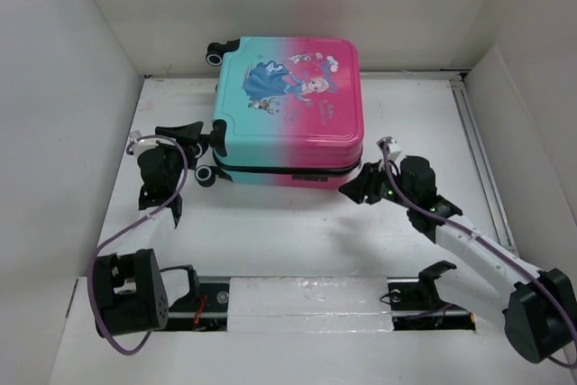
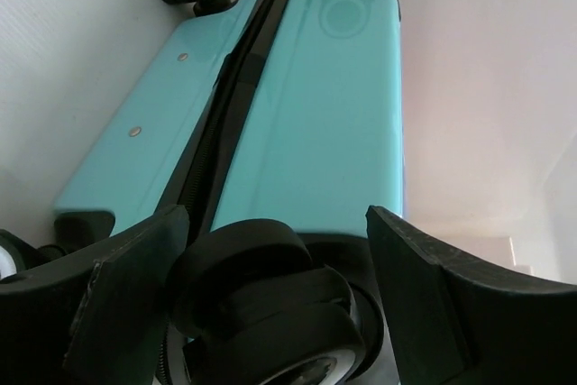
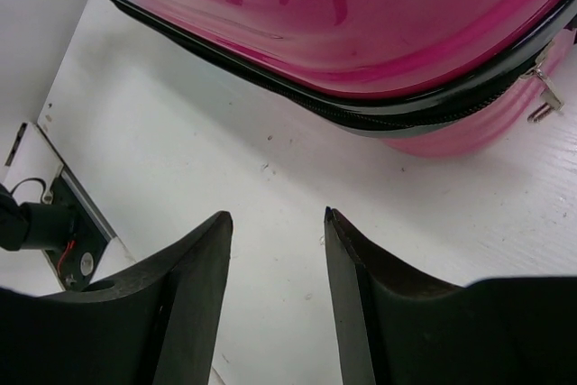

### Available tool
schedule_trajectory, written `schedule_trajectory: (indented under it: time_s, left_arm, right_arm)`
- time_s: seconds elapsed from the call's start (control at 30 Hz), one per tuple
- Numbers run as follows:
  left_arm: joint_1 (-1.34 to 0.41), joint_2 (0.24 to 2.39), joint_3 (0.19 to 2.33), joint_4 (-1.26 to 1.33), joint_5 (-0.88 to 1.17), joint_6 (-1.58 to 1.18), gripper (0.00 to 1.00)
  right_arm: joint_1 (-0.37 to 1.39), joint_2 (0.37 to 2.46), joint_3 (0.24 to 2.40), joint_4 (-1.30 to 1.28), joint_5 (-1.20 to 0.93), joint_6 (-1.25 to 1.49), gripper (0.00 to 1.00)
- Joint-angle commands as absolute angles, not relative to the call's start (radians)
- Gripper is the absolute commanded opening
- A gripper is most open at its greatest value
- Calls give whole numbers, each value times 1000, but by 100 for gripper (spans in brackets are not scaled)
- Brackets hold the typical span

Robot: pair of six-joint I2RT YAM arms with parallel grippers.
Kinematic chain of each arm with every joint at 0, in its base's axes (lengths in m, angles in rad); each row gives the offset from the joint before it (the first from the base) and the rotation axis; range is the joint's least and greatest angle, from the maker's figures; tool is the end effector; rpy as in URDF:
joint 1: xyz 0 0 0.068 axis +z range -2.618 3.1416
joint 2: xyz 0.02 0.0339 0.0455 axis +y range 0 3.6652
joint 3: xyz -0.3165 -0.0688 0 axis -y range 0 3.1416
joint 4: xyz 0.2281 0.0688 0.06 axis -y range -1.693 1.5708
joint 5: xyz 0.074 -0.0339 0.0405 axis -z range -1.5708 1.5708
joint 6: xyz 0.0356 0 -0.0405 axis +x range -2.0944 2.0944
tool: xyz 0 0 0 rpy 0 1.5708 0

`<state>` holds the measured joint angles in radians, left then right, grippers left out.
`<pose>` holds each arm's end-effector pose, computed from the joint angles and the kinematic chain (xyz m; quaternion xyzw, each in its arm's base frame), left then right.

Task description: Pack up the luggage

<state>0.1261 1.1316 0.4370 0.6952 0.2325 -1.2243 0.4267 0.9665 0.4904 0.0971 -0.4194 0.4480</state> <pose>0.2071 0.0180 0.3001 -0.3748 0.5993 -0.4366 0.5565 0.1482 0.0833 0.2833 -0.1082 0.8107 0.3886 0.4243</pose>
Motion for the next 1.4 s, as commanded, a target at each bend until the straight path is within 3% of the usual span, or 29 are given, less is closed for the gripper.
schedule_trajectory:
  time_s: [0.0,0.1,0.17,0.23,0.57,0.6,0.63,0.67,0.7,0.9,0.97,1.17,1.37]
  left_arm:
    - [126,1144,509,750,297,-1282,75]
    - [126,1170,540,750,318,-1298,63]
    - [126,1170,555,750,318,-1307,60]
    - [115,1170,555,750,305,-1316,49]
    - [104,1175,506,833,152,-1336,53]
    - [104,1189,506,859,141,-1336,28]
    - [104,1222,517,903,141,-1336,15]
    - [104,1239,517,917,141,-1336,4]
    - [104,1256,534,928,141,-1336,0]
    - [104,1334,574,973,153,-1327,0]
    - [123,1344,606,973,153,-1298,0]
    - [132,1371,693,942,153,-1258,0]
    - [132,1405,793,910,201,-1232,0]
  right_arm:
    - [431,971,509,140,-434,436,52]
    - [440,971,509,140,-434,436,52]
    - [440,971,509,149,-434,436,52]
    - [440,971,509,158,-434,436,52]
    - [460,989,500,167,-443,436,52]
    - [460,989,500,167,-443,436,52]
    - [460,976,500,167,-430,436,52]
    - [460,976,491,167,-430,436,52]
    - [460,960,491,167,-417,446,52]
    - [460,922,482,150,-358,456,53]
    - [460,899,482,112,-234,456,53]
    - [364,842,494,100,-147,508,55]
    - [249,983,494,319,-322,450,53]
